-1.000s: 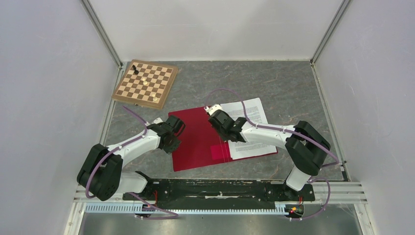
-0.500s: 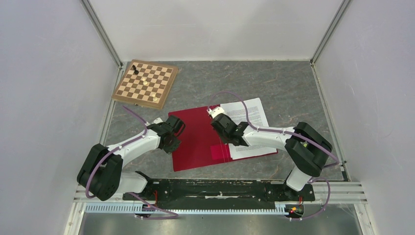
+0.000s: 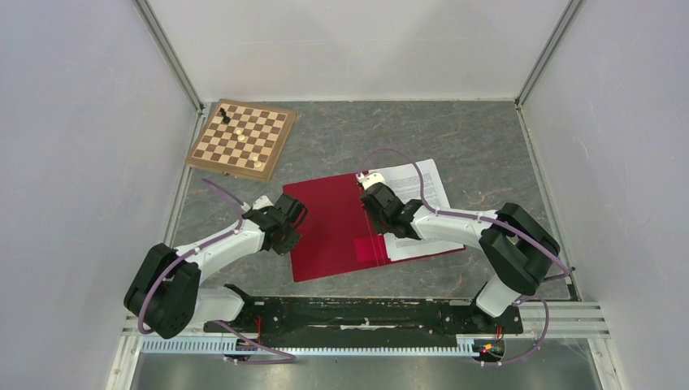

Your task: Put the files into the folder

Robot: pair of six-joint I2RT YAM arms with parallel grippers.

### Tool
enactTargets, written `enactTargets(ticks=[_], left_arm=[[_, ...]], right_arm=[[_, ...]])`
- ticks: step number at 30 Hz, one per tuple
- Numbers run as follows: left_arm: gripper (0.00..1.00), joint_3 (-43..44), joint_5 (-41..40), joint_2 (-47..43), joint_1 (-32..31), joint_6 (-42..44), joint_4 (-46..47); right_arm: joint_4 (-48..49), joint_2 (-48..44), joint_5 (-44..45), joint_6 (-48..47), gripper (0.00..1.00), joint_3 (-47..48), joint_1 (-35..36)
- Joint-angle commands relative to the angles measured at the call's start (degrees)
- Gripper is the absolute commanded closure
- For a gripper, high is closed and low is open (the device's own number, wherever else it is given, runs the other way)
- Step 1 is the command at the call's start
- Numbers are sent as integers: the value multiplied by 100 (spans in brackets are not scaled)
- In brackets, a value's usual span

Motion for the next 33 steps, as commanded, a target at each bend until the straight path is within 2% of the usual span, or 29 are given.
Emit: enactTargets(ticks=[1,33], left_arm=[[98,-268,-366,68,-18,43,-305],[98,-136,-436,354,-198,8,-269]], right_arm=[[-708,238,41,-21,100,-271,-266],[-282,448,-979,-13,100,-433,-518]])
